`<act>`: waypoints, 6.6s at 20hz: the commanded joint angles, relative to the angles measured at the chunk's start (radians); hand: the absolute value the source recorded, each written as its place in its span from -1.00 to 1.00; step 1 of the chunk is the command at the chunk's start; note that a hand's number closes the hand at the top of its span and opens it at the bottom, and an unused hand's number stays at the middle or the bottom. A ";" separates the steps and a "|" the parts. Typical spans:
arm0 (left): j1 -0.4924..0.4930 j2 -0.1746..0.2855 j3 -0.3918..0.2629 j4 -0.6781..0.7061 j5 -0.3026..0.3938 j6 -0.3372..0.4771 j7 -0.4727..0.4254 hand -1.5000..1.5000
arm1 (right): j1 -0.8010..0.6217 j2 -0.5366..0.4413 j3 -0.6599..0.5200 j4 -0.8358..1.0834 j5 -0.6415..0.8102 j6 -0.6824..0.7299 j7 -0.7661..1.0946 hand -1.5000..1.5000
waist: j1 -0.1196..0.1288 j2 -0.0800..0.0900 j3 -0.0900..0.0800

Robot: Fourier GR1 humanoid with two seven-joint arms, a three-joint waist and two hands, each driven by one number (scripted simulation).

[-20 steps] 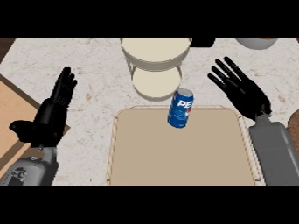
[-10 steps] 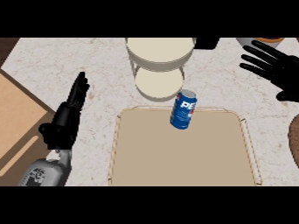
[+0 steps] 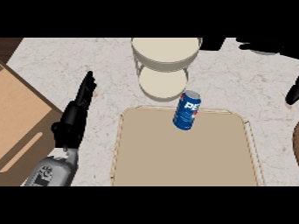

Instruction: Pick the can from the tray and place it in the tiered basket

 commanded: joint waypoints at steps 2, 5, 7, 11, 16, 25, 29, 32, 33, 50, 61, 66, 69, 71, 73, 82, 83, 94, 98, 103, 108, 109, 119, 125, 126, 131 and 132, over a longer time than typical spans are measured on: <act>-0.009 -0.008 0.005 0.030 -0.003 -0.006 -0.009 0.00 | -0.176 0.016 0.060 0.141 0.138 0.118 -0.009 -1.00 | -0.003 0.001 -0.001; 0.038 0.001 -0.004 -0.019 -0.013 -0.005 0.012 0.00 | -0.250 0.066 0.095 0.201 0.172 0.134 -0.005 -1.00 | -0.011 -0.007 -0.001; -0.005 -0.004 0.034 0.020 -0.006 -0.001 0.003 0.00 | -0.278 0.087 0.089 0.261 0.210 0.147 -0.033 -1.00 | -0.030 -0.008 -0.001; 0.013 -0.023 0.035 0.029 -0.013 0.002 -0.020 0.00 | -0.281 0.126 0.104 0.253 0.295 0.162 -0.105 -1.00 | -0.044 -0.012 -0.001; 0.013 -0.020 0.023 -0.027 -0.030 0.006 0.038 0.00 | -0.322 0.176 0.158 0.339 0.363 0.210 -0.116 -1.00 | -0.034 -0.010 -0.001; 0.022 -0.038 0.035 0.003 -0.040 -0.006 -0.006 0.00 | -0.309 0.169 0.190 0.341 0.473 0.256 -0.167 -1.00 | -0.046 -0.012 -0.001; 0.068 -0.043 0.034 0.012 -0.062 0.006 -0.040 0.00 | -0.265 0.185 0.207 0.262 0.539 0.207 -0.195 -1.00 | -0.052 -0.015 -0.001; 0.059 -0.032 0.053 0.020 -0.034 -0.028 -0.033 0.00 | -0.269 0.166 0.220 0.266 0.591 0.238 -0.241 -1.00 | -0.049 -0.013 -0.001; 0.010 -0.040 0.051 -0.022 -0.050 -0.007 0.049 0.00 | -0.337 0.192 0.211 0.320 0.591 0.238 -0.220 -1.00 | -0.042 -0.013 -0.001; 0.008 -0.045 0.077 -0.018 -0.058 -0.034 0.038 0.00 | -0.195 0.189 0.282 0.227 0.903 0.095 -0.492 -1.00 | -0.041 -0.010 -0.001; 0.029 -0.038 0.087 -0.019 -0.050 -0.049 0.018 0.00 | -0.121 0.218 0.303 0.246 0.906 0.076 -0.525 -1.00 | -0.036 -0.009 -0.001; 0.053 -0.097 0.030 -0.006 -0.107 0.005 -0.007 0.00 | -0.091 0.238 0.307 0.198 0.891 0.071 -0.532 -1.00 | -0.050 -0.015 -0.001; 0.065 -0.041 0.087 -0.016 -0.047 -0.056 -0.006 0.00 | -0.051 0.256 0.328 0.174 0.890 0.069 -0.534 -1.00 | -0.049 -0.016 -0.002; -0.009 -0.068 0.067 0.004 -0.078 -0.033 0.021 0.00 | -0.083 0.258 0.320 0.225 0.910 0.035 -0.554 -1.00 | -0.037 -0.005 -0.001; 0.009 -0.038 0.100 0.030 -0.063 -0.051 -0.014 0.00 | -0.079 0.255 0.318 0.217 0.893 0.066 -0.544 -1.00 | -0.043 -0.008 -0.002; 0.069 -0.071 0.048 -0.037 -0.079 -0.042 -0.003 0.00 | -0.080 0.268 0.328 0.247 0.896 0.083 -0.527 -1.00 | -0.030 -0.011 -0.002; 0.036 -0.077 0.048 -0.031 -0.089 -0.032 0.019 0.00 | -0.086 0.289 0.334 0.235 0.903 0.065 -0.518 -1.00 | -0.037 -0.012 -0.001; -0.002 -0.079 0.077 -0.012 -0.082 -0.029 0.031 0.00 | -0.030 0.301 0.340 0.234 0.927 0.043 -0.540 -1.00 | -0.046 -0.010 -0.001; 0.047 -0.067 0.074 -0.014 -0.073 -0.053 -0.004 0.00 | -0.040 0.374 0.336 0.258 0.934 0.009 -0.504 -1.00 | -0.040 -0.011 -0.001; 0.072 -0.062 0.069 -0.073 -0.087 -0.050 0.024 0.00 | -0.065 0.403 0.306 0.324 0.959 -0.008 -0.510 -1.00 | -0.043 -0.014 -0.001; 0.104 -0.066 0.089 -0.044 -0.080 -0.064 -0.016 0.00 | -0.013 0.430 0.273 0.327 0.992 -0.037 -0.519 -1.00 | -0.055 -0.016 -0.001; -0.046 -0.088 0.106 0.001 -0.098 -0.036 0.070 0.00 | -0.034 0.475 0.280 0.395 1.019 -0.098 -0.540 -1.00 | -0.053 -0.013 -0.001; -0.038 -0.085 0.130 0.020 -0.101 -0.053 0.055 0.00 | -0.019 0.507 0.308 0.321 1.180 -0.324 -0.645 1.00 | -0.058 -0.014 -0.001; 0.039 -0.052 0.147 -0.010 -0.070 -0.094 0.010 0.00 | -0.031 0.629 0.349 0.325 1.306 -0.516 -0.366 1.00 | -0.060 -0.023 -0.003; 0.040 -0.098 0.093 0.007 -0.109 -0.063 0.021 0.00 | -0.050 0.630 0.400 0.314 1.344 -0.558 -0.281 1.00 | -0.057 -0.028 -0.004; 0.035 -0.087 0.098 -0.001 -0.094 -0.086 0.013 0.00 | -0.116 0.634 0.536 0.277 1.478 -0.645 0.089 1.00 | -0.025 -0.044 -0.007; 0.031 -0.080 0.109 0.013 -0.090 -0.088 0.008 0.00 | -0.116 0.634 0.563 0.253 1.477 -0.654 0.159 1.00 | -0.018 -0.041 -0.007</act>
